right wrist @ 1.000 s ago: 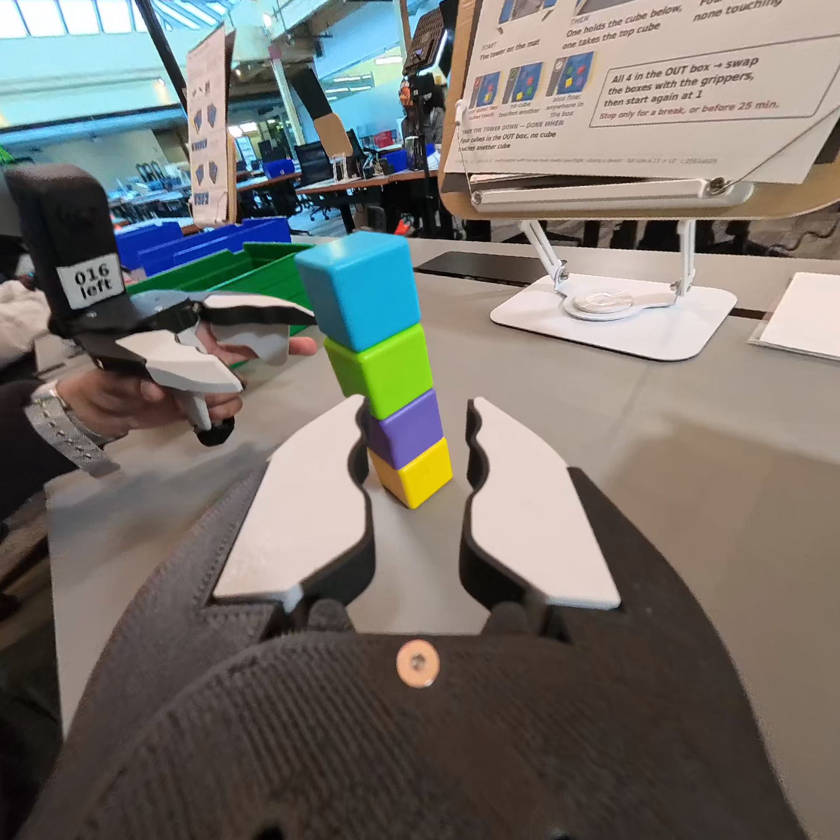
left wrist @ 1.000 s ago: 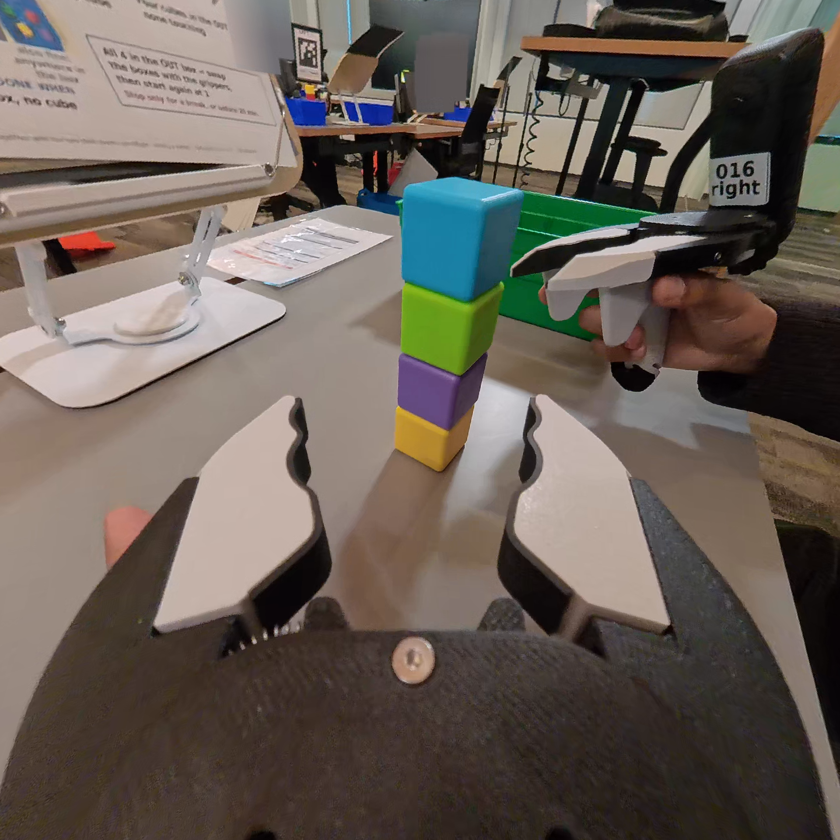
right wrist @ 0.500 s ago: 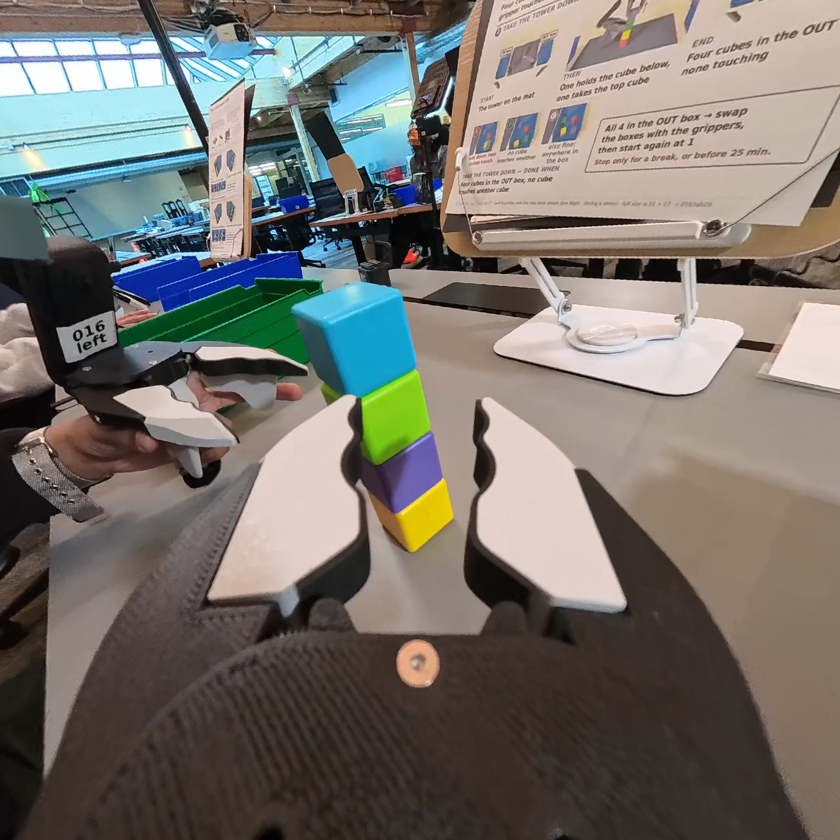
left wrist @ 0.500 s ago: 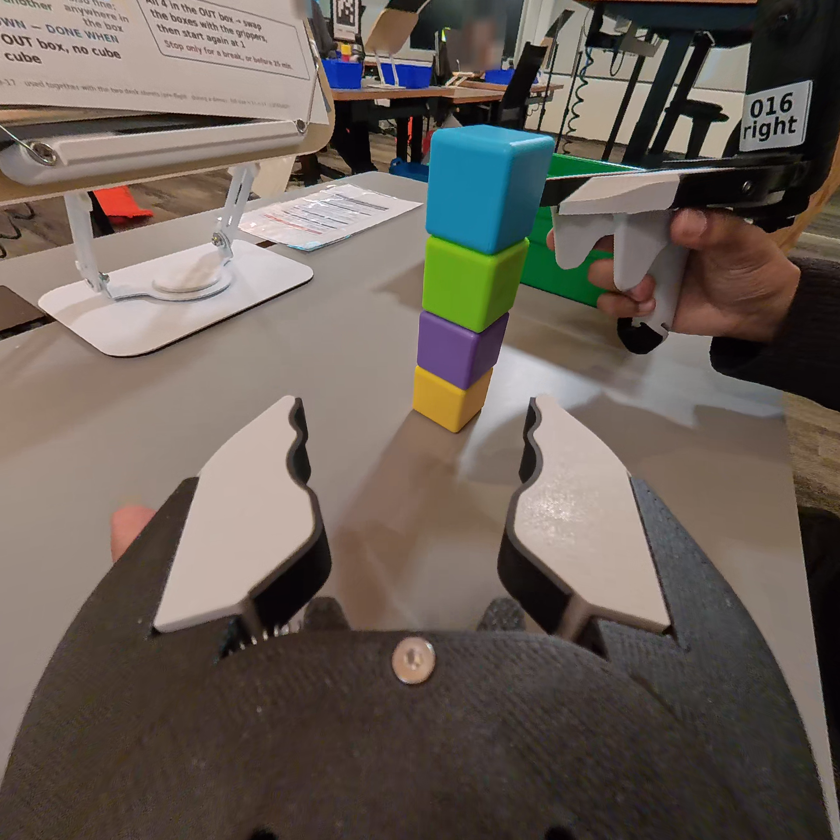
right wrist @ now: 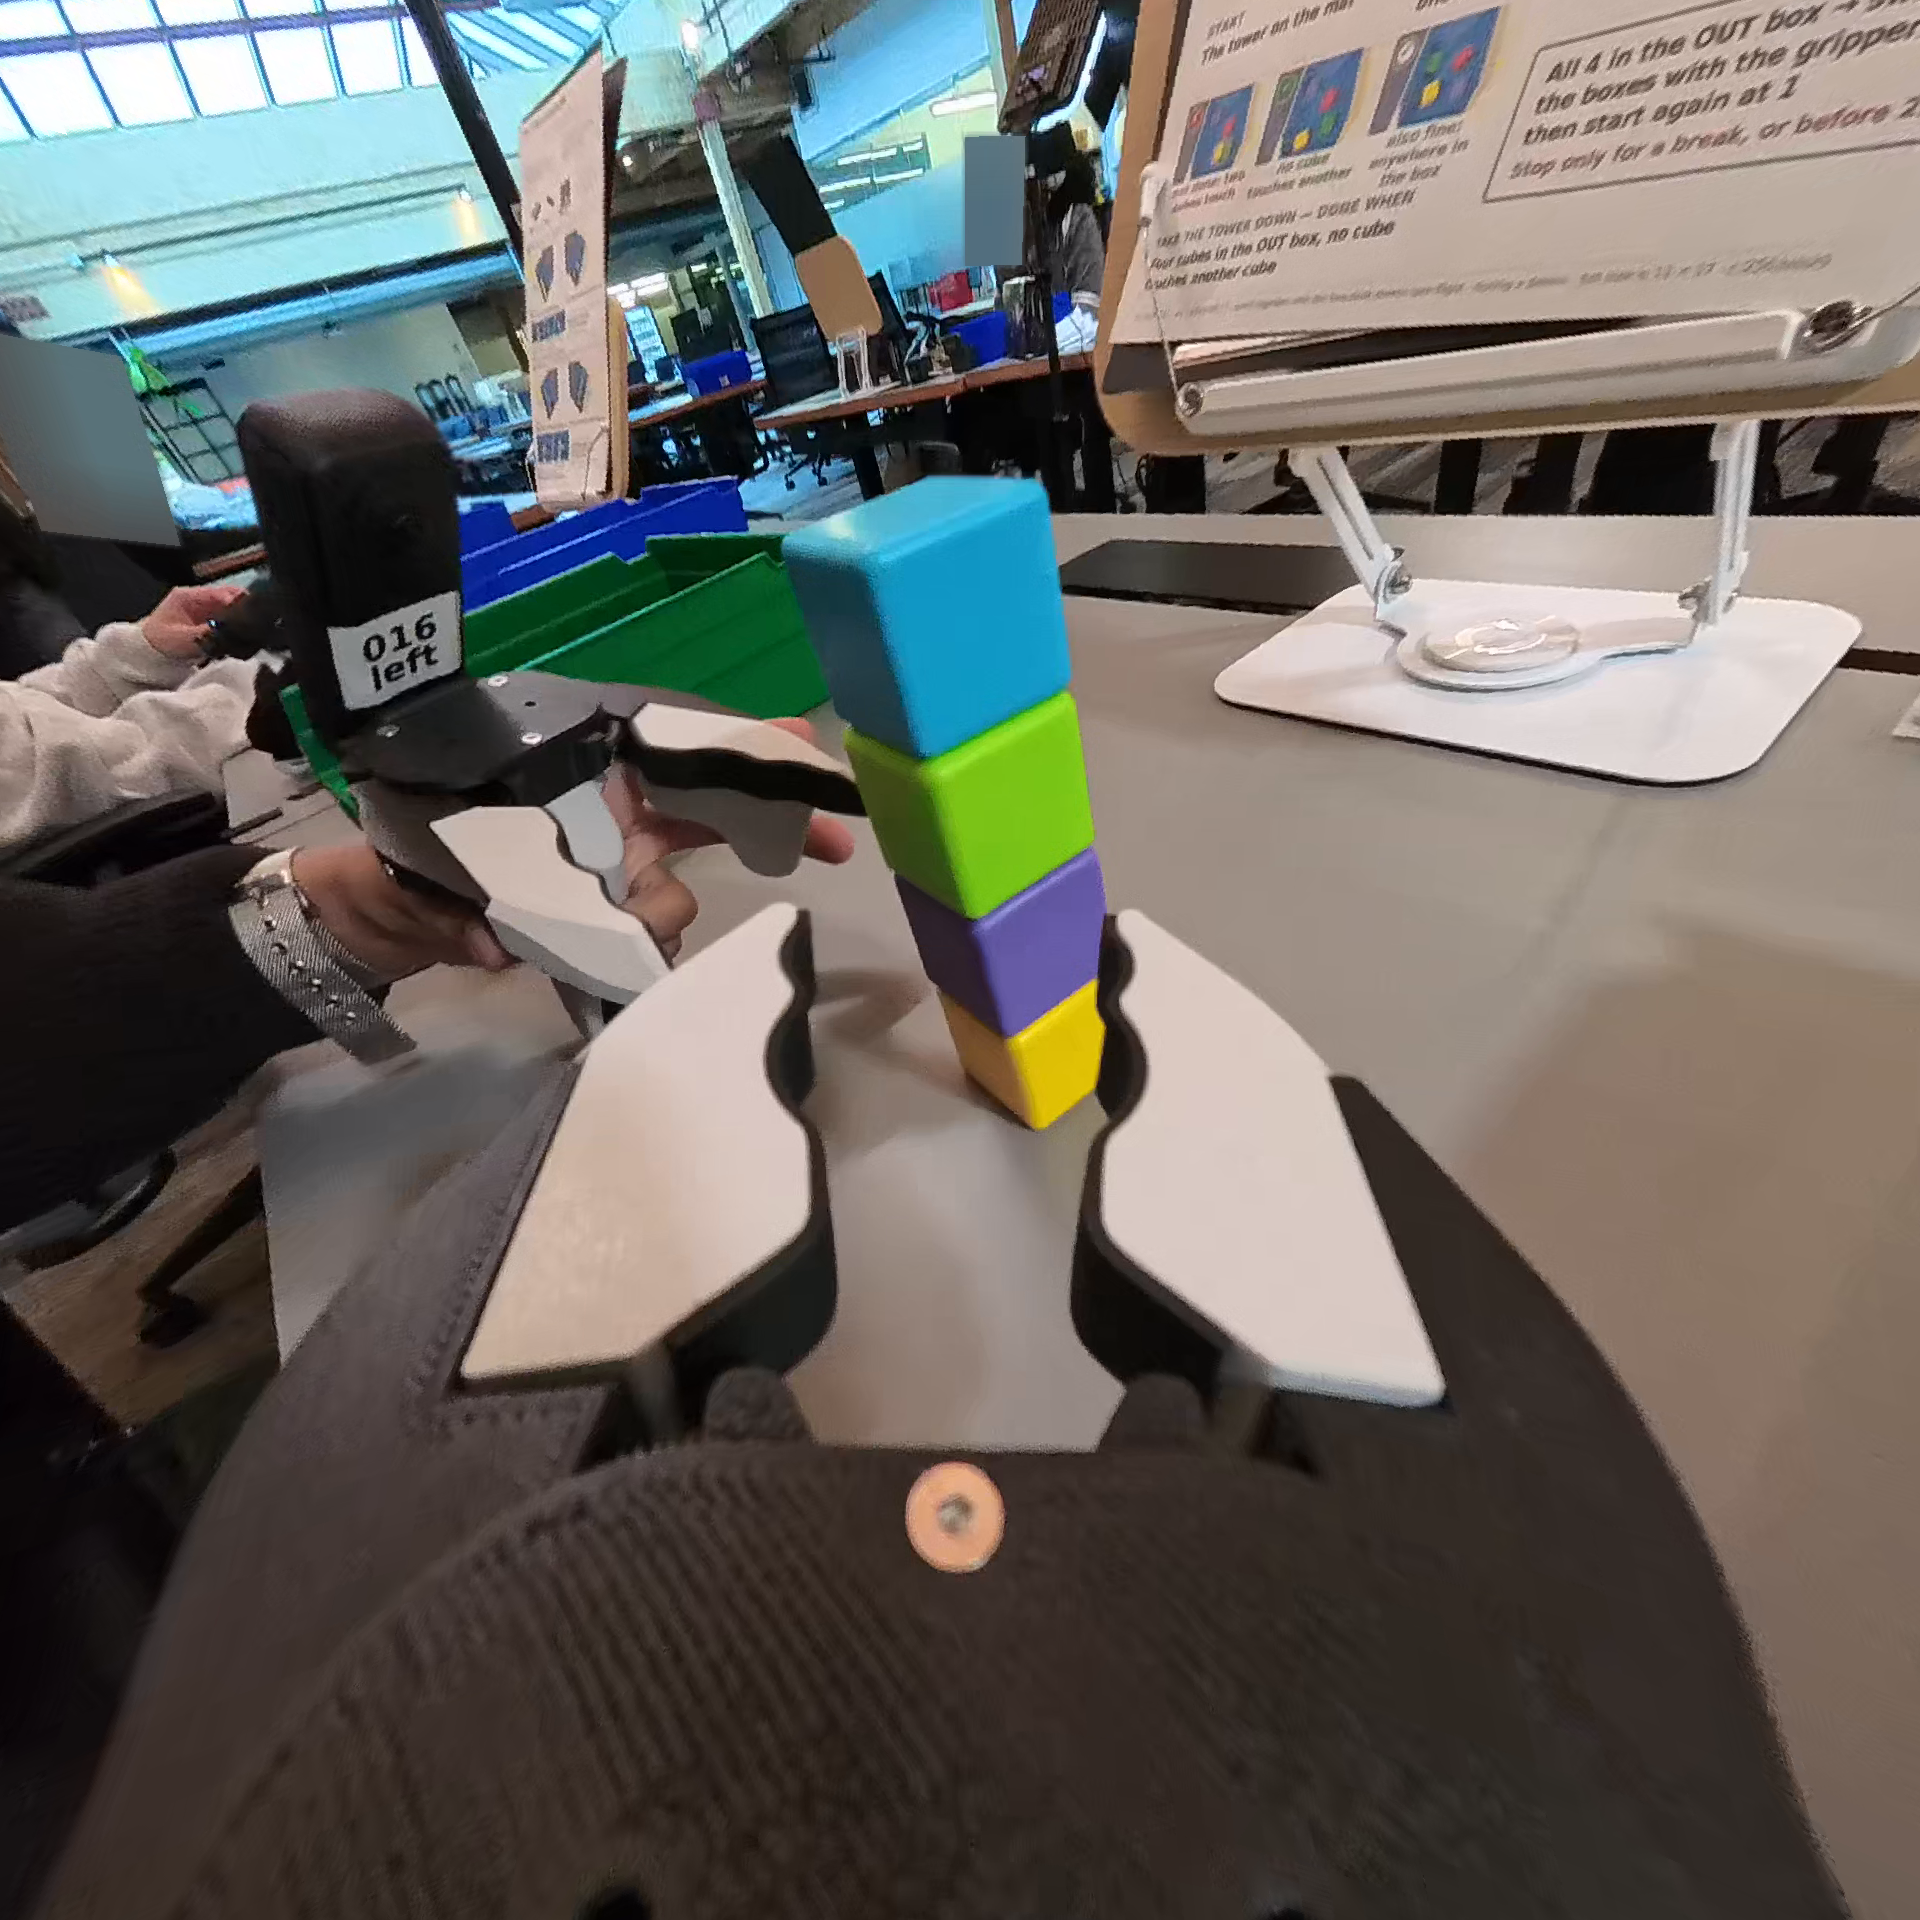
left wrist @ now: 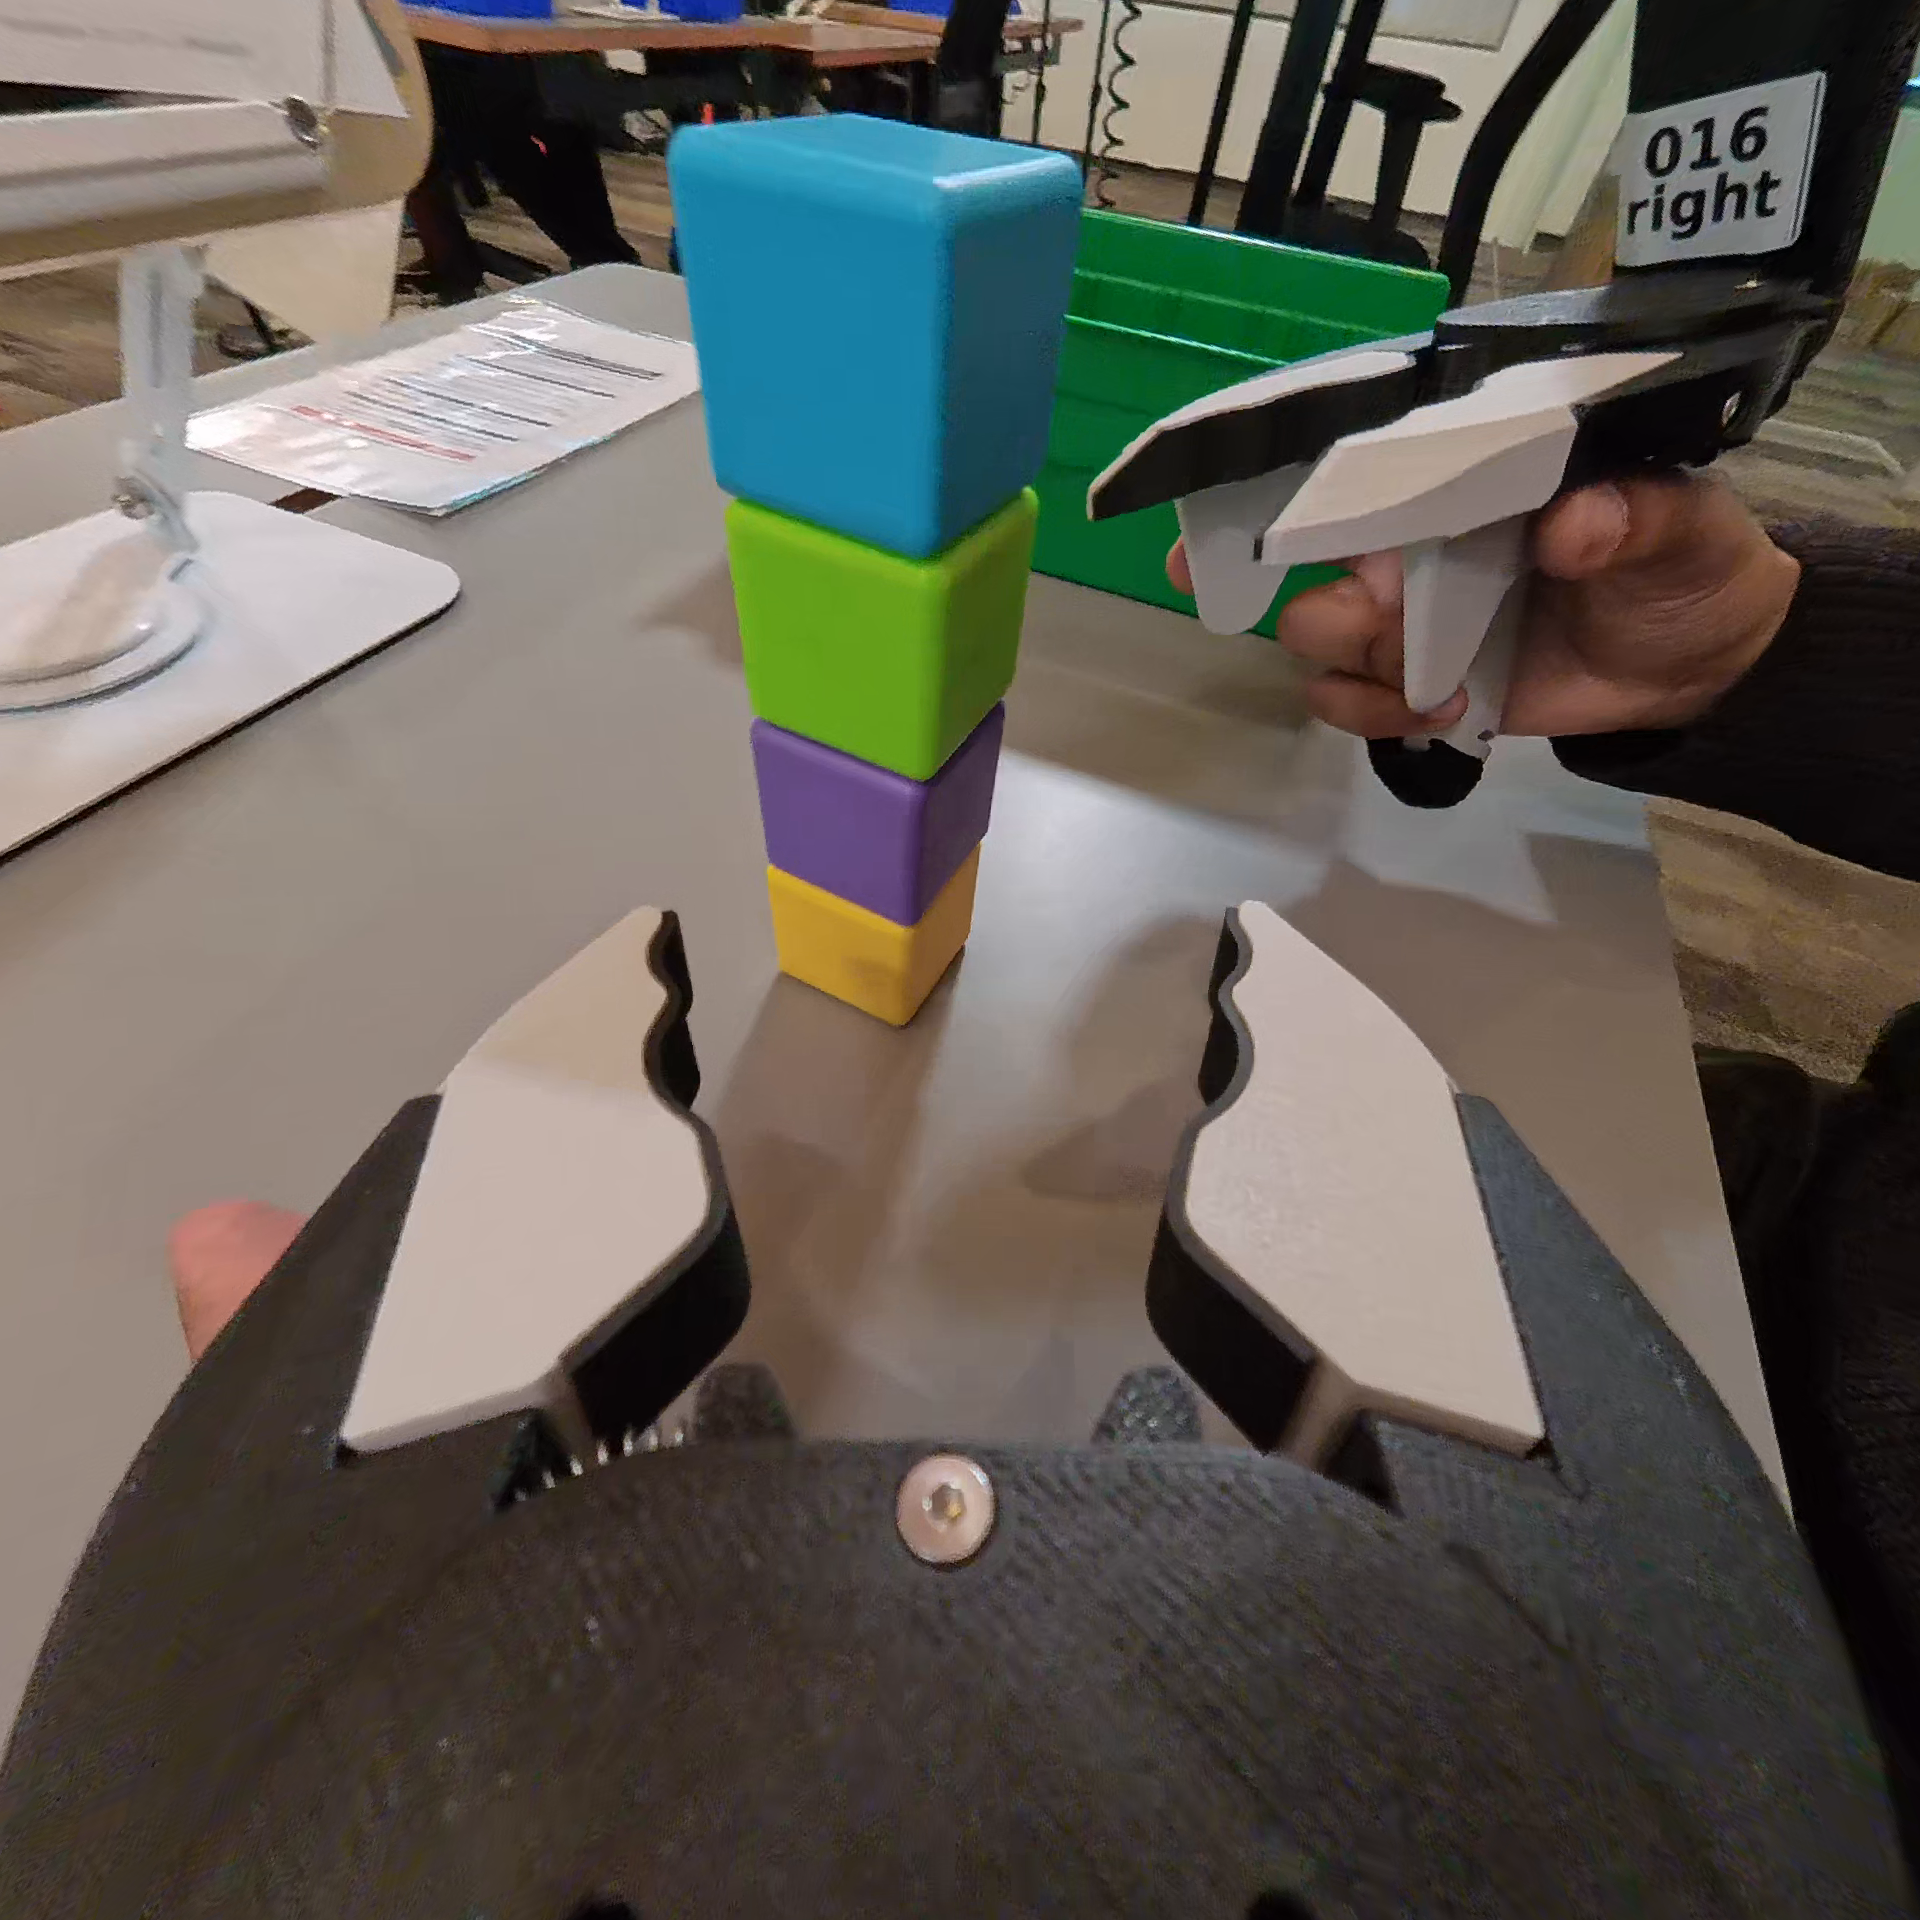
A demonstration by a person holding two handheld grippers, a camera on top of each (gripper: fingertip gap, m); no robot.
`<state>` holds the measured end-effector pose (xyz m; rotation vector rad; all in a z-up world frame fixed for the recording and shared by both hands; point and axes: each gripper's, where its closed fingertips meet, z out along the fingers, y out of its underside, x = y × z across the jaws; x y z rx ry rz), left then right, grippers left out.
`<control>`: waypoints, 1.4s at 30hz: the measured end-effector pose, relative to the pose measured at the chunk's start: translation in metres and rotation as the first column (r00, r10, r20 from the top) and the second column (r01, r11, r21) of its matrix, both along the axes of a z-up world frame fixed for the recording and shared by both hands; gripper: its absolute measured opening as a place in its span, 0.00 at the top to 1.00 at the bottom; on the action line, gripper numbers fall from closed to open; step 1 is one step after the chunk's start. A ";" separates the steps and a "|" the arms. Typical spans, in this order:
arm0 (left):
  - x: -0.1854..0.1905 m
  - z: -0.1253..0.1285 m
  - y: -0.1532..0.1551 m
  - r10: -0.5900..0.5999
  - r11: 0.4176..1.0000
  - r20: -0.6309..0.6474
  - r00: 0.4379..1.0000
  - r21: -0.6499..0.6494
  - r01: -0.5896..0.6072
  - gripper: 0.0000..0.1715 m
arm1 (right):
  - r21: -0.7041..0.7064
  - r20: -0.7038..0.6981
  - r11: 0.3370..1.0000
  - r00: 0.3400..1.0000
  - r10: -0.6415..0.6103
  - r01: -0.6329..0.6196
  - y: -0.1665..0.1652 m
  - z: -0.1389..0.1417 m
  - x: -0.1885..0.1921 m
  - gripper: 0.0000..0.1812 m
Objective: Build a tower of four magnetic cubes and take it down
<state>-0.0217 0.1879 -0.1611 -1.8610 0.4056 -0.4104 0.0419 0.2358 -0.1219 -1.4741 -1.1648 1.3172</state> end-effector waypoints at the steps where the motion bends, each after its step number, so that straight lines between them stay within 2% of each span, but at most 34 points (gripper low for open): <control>1: 0.003 -0.001 0.002 -0.012 1.000 -0.001 1.000 -0.007 0.012 0.43 | 0.005 0.008 1.000 1.000 0.000 0.000 -0.001 -0.001 0.001 0.71; 14: 0.008 -0.008 0.027 -0.016 1.000 -0.036 0.999 -0.002 0.015 0.41 | 0.044 0.042 0.998 0.999 -0.034 0.032 0.002 -0.008 0.015 0.71; 18: 0.009 0.007 0.045 -0.018 0.999 0.081 0.997 0.046 0.014 0.41 | 0.040 0.056 0.999 0.998 -0.028 0.026 0.002 -0.013 0.013 0.71; 22: 0.019 0.017 0.060 -0.128 0.990 0.207 0.970 0.084 0.113 0.42 | 0.046 0.087 0.999 0.996 -0.031 0.027 0.004 -0.022 0.011 0.71; 25: 0.030 0.015 0.059 -0.209 0.978 0.223 0.952 0.070 0.198 0.50 | 0.059 0.104 0.998 0.994 -0.040 0.034 0.006 -0.026 0.011 0.71; 28: 0.028 0.014 0.053 -0.208 0.977 0.199 0.958 0.086 0.194 0.69 | 0.061 0.104 0.997 0.994 -0.044 0.038 0.008 -0.026 0.011 0.72; 35: 0.036 0.012 0.037 -0.281 0.959 0.148 0.948 0.077 0.272 0.69 | 0.045 0.114 0.999 0.993 -0.024 0.019 0.006 -0.030 0.008 0.72; 38: 0.044 0.012 0.028 -0.348 0.937 0.157 0.924 0.070 0.341 0.69 | 0.056 0.086 0.998 0.996 0.001 -0.006 0.001 -0.022 0.009 0.72; 42: 0.043 0.010 0.027 -0.323 0.946 0.131 0.937 0.076 0.315 0.69 | 0.061 0.002 0.995 0.997 0.075 -0.075 -0.010 -0.004 0.011 0.72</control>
